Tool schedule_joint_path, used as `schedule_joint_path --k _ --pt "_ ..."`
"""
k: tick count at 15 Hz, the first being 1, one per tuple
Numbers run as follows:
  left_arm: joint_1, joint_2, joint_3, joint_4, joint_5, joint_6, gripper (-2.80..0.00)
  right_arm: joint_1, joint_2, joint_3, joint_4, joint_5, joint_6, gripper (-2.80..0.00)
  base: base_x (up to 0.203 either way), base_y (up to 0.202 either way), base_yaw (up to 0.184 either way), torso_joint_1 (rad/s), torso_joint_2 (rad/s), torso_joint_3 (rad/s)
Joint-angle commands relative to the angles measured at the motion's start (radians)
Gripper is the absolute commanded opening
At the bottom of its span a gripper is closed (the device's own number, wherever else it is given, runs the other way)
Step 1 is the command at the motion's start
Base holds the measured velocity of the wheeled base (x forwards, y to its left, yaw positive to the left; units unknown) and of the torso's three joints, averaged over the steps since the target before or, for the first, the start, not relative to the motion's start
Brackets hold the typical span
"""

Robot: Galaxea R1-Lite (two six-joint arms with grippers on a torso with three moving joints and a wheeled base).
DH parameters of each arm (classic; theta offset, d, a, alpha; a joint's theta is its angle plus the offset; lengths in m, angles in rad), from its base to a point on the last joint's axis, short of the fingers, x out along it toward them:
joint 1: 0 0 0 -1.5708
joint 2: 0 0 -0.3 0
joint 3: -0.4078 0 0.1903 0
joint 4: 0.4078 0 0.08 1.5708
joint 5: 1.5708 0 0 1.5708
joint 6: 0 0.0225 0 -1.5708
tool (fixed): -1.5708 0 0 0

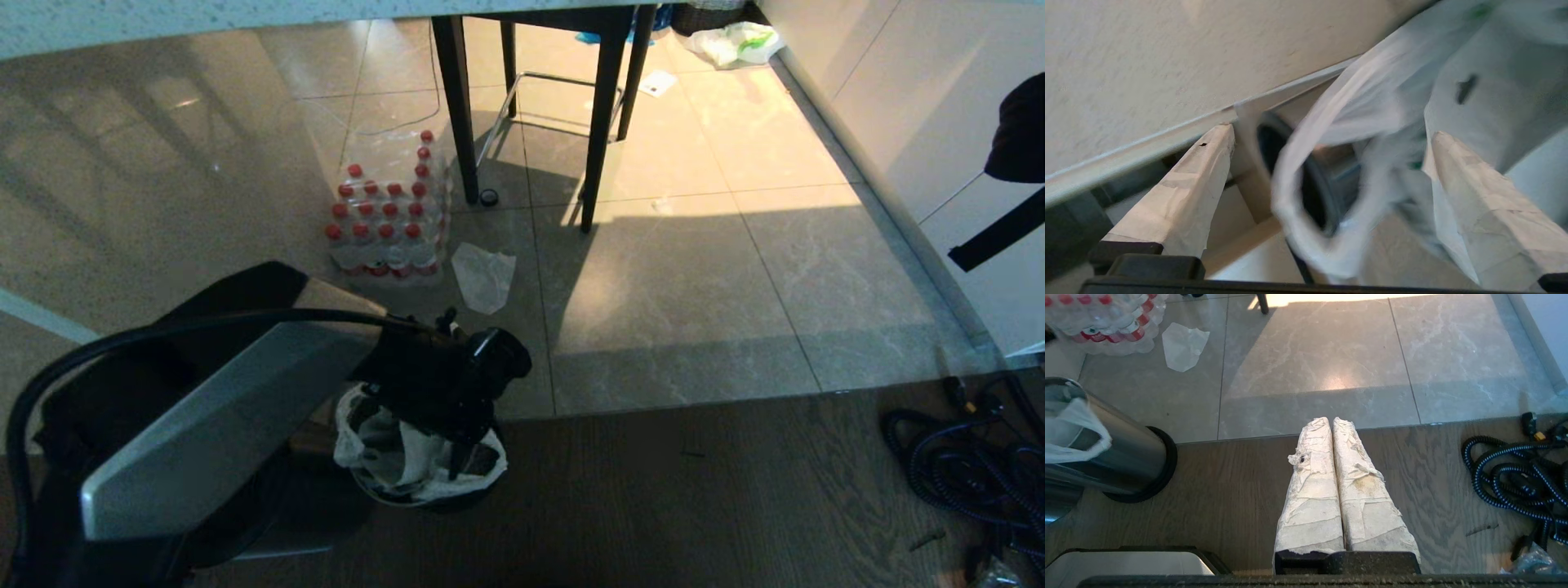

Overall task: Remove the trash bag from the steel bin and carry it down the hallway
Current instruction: Pick up the trash bag

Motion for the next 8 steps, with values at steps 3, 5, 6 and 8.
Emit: schedule_joint_path --k 3,5,6,8 --pt "-0.088 -0.117 0.076 0.002 0.005 -0.009 0.00 0.000 0.000 0.037 -0.001 0.001 -0.001 -2.80 0.000 0.000 0.000 0.000 0.00 0.000" --pt "-0.132 -0.121 0.104 0.005 0.005 -0.009 0.00 0.000 0.000 0.037 -0.001 0.001 0.001 -2.80 0.000 0.000 0.000 0.000 0.00 0.000" --pt "-0.197 -0.099 0.123 0.005 0.005 -0.008 0.00 0.000 0.000 0.037 -0.001 0.001 0.001 -2.80 0.000 0.000 0.000 0.000 0.00 0.000" --pt "-0.250 0.001 0.117 0.007 0.006 -0.004 0.00 0.000 0.000 0.037 -0.001 0.001 0.001 -2.80 0.000 0.000 0.000 0.000 0.00 0.000"
